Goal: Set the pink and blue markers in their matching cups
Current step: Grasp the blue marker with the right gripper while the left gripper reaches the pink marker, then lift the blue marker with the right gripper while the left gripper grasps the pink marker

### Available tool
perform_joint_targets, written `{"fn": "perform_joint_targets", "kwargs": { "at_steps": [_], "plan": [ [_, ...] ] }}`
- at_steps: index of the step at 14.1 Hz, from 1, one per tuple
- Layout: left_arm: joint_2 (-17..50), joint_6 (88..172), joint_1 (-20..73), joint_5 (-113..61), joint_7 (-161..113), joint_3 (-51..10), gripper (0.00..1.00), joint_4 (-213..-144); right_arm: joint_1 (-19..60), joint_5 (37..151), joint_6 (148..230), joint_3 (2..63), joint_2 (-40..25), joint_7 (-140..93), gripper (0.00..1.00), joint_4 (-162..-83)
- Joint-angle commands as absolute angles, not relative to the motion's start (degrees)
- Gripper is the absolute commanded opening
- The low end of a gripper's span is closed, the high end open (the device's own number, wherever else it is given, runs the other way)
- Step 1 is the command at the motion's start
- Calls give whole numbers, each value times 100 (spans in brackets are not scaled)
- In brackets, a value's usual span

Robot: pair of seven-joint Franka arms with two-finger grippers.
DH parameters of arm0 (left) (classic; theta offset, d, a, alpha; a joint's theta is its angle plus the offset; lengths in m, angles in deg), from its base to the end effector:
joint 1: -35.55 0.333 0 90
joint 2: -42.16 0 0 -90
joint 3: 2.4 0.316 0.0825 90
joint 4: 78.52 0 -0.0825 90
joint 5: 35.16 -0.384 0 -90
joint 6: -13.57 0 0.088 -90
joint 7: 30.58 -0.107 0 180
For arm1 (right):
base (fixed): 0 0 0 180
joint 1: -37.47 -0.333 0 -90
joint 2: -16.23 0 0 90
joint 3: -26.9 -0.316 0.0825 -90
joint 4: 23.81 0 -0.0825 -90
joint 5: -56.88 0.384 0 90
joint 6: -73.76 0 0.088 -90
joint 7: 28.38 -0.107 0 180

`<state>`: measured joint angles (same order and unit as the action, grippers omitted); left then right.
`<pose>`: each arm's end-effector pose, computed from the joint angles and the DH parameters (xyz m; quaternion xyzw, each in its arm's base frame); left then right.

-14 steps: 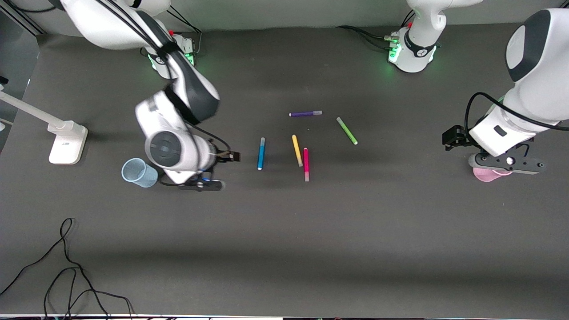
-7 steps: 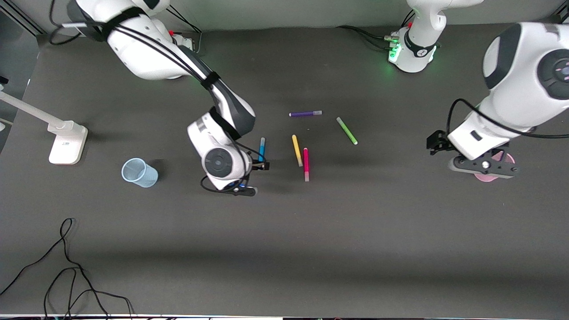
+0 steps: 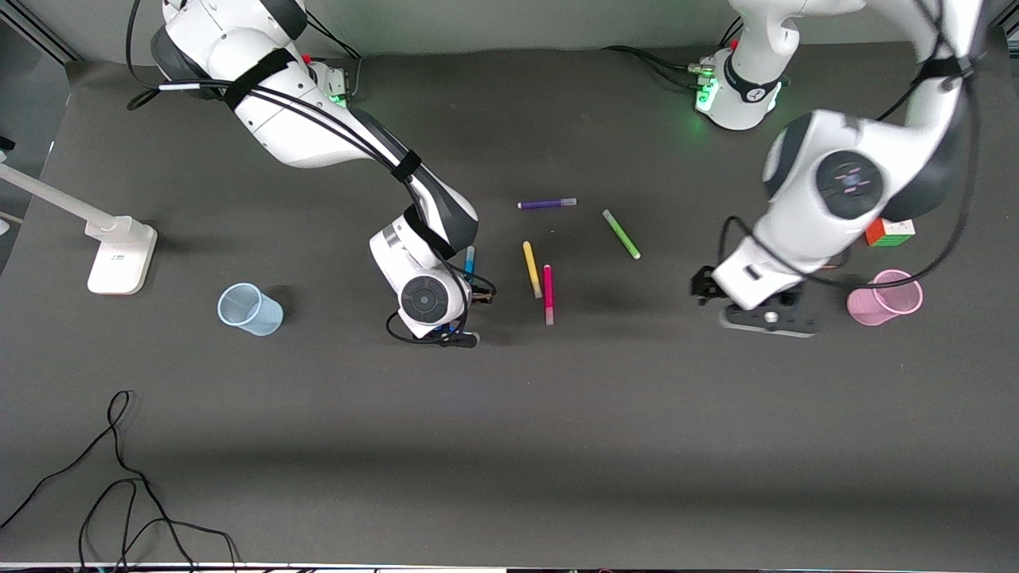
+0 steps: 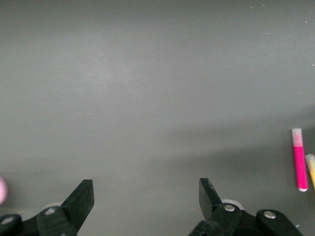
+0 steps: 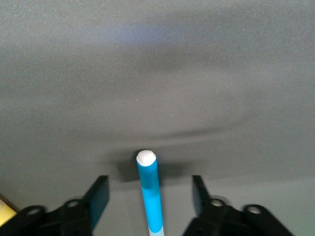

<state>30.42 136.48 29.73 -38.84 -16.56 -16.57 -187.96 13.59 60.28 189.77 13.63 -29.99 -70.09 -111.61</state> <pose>0.5736 -0.1992 0.3966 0.9976 -0.0661 0.0184 0.0031 0.5453 0.3935 0.1676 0.9798 -0.0777 -0.1844 0.0070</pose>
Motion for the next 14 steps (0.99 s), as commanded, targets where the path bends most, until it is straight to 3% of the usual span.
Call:
{"fn": "perform_joint_targets", "kwargs": {
  "at_steps": [1,3,5,8,10,14],
  "plan": [
    [2767,13986,2616,-3885,-1231,-1593,95,-18812,1330,6013,19056,1372,-2956,-7171,37,-11188],
    [2539,14144,2510,-3894,-1090,-1593,98,-18812,1339,6013,19065,1372,-2956,-7171,26,-11188],
    [2240,14390,2265,-3929,-636,-1585,99,-18812,1339,6013,19109,1381,-2983,-7171,27,-11188],
    [1880,14829,1878,-4034,96,-1585,99,-18803,1339,6013,19267,1390,-3018,-7171,47,-11188],
    [1712,14979,1798,-4061,106,-1585,98,-18803,1339,6013,19267,1390,-3018,-7171,49,-11188],
    [1361,15032,1561,-4052,158,-1585,90,-18768,1339,6013,19276,1390,-3018,-7171,11,-11197]
  ]
}}
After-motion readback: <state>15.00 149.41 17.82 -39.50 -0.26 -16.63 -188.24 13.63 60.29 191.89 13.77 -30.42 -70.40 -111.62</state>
